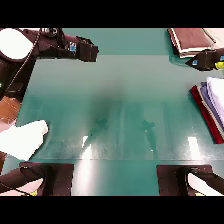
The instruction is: Fold the shirts.
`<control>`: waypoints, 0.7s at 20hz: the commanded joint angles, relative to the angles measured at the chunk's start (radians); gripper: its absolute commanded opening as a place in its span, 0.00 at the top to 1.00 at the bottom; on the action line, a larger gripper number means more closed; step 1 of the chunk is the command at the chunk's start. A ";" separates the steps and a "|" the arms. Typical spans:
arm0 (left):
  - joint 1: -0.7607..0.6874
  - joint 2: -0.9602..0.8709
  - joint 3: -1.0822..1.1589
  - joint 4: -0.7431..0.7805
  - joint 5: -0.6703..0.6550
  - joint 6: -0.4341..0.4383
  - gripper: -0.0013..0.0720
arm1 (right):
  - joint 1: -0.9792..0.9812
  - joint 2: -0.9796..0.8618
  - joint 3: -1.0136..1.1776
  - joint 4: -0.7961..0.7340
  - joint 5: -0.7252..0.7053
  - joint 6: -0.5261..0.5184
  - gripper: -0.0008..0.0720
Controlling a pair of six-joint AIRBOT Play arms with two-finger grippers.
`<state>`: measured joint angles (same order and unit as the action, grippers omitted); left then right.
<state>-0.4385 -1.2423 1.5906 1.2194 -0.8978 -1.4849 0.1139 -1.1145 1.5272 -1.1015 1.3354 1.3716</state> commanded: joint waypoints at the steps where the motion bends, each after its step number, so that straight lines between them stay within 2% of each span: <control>1: 0.000 0.000 0.000 0.000 0.000 0.000 0.94 | 0.002 0.001 0.001 0.001 0.000 0.000 0.97; 12: 0.000 0.000 0.000 -0.002 0.001 0.000 0.94 | 0.002 0.001 0.001 0.001 0.001 0.000 0.97; 14: 0.005 0.001 0.001 0.033 0.074 0.003 0.94 | 0.002 0.001 0.001 0.001 0.002 0.000 0.97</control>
<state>-0.4377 -1.2419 1.5906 1.2247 -0.8799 -1.4849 0.1150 -1.1145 1.5276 -1.1007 1.3350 1.3716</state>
